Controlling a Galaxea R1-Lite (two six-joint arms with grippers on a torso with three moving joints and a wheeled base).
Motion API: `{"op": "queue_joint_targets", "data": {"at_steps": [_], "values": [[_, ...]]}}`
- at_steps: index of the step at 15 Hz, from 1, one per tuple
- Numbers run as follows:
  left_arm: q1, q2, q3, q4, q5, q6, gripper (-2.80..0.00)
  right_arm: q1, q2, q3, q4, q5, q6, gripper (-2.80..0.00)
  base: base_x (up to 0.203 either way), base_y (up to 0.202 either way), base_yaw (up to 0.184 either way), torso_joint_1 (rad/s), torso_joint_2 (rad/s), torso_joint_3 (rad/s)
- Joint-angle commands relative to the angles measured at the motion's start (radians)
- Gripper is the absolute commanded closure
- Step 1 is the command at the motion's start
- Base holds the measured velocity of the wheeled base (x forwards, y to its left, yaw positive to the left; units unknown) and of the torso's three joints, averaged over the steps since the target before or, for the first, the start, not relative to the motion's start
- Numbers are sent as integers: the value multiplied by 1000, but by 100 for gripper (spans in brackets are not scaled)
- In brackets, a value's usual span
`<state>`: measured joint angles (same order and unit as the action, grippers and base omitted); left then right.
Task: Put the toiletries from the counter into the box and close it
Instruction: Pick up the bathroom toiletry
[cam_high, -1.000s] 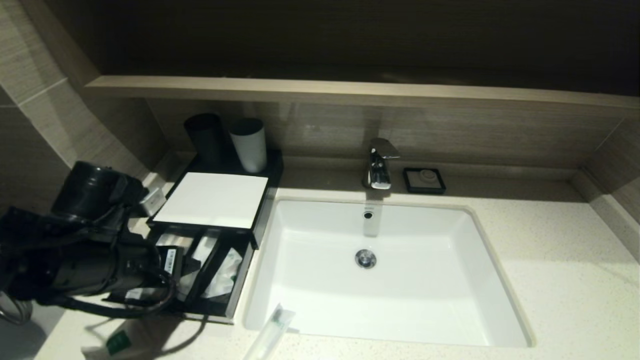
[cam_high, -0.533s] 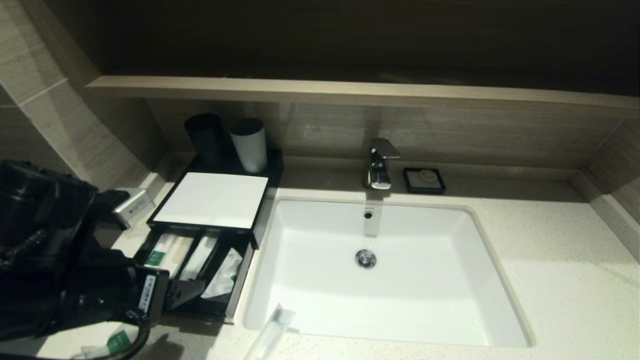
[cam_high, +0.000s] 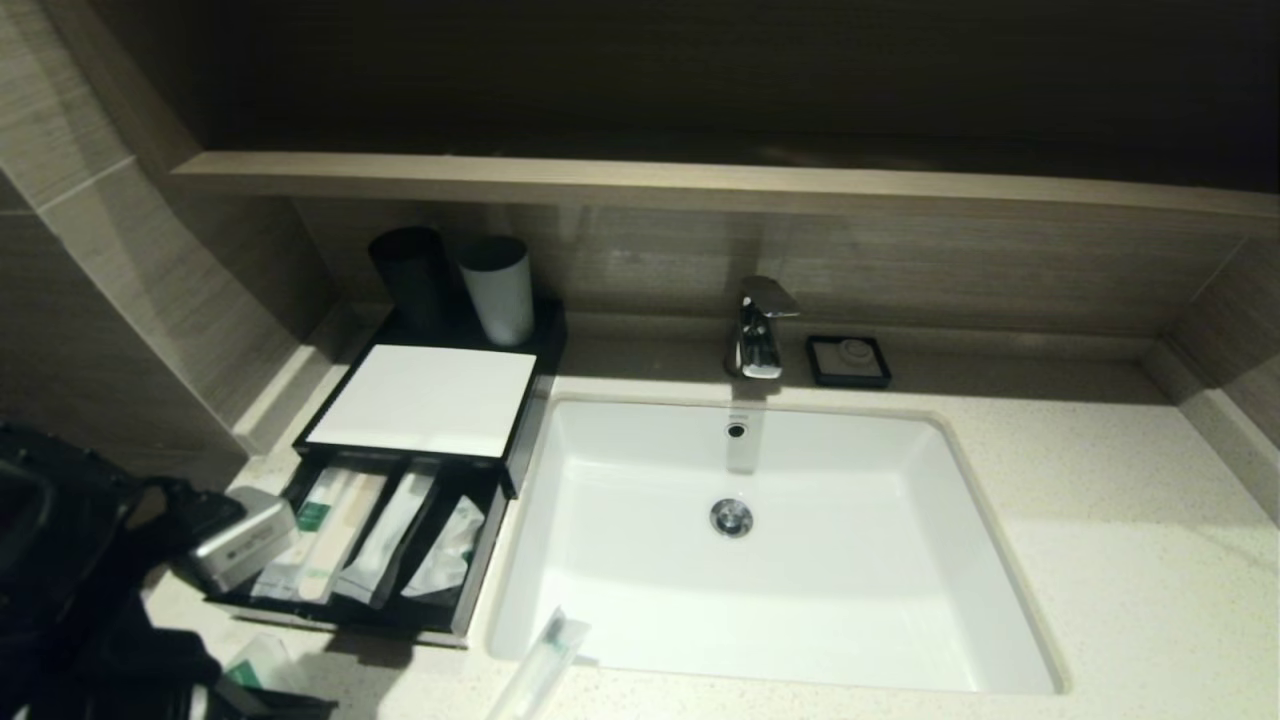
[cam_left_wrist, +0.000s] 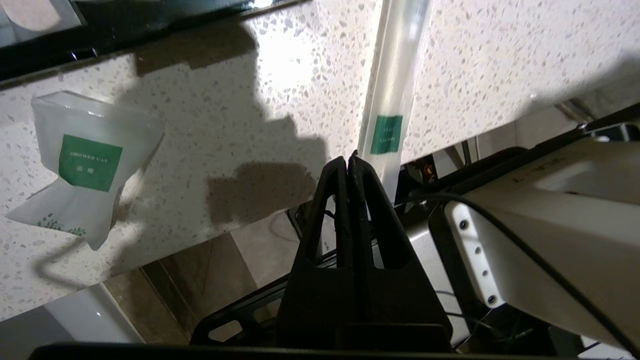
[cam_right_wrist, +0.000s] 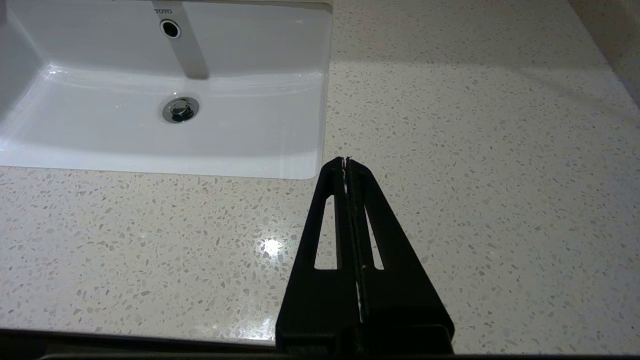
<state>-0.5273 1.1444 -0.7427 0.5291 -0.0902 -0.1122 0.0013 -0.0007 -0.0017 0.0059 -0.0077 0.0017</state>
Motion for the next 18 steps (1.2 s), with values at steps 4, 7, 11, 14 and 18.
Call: {"op": "queue_joint_targets", "data": {"at_steps": [4, 7, 11, 14, 18], "values": [[1, -91, 142, 7, -3, -3, 0, 0, 1, 0, 0, 0, 0, 0, 0, 0, 0, 0, 0, 0], [0, -121, 183, 31, -5, -79, 0, 0, 1, 0, 0, 0, 0, 0, 0, 0, 0, 0, 0, 0], [-24, -202, 288, 39, -3, -71, 0, 0, 1, 0, 0, 0, 0, 0, 0, 0, 0, 0, 0, 0], [-97, -290, 325, 114, -4, -65, 0, 0, 1, 0, 0, 0, 0, 0, 0, 0, 0, 0, 0, 0], [-109, -283, 356, 112, -19, -28, 0, 0, 1, 0, 0, 0, 0, 0, 0, 0, 0, 0, 0, 0]]}}
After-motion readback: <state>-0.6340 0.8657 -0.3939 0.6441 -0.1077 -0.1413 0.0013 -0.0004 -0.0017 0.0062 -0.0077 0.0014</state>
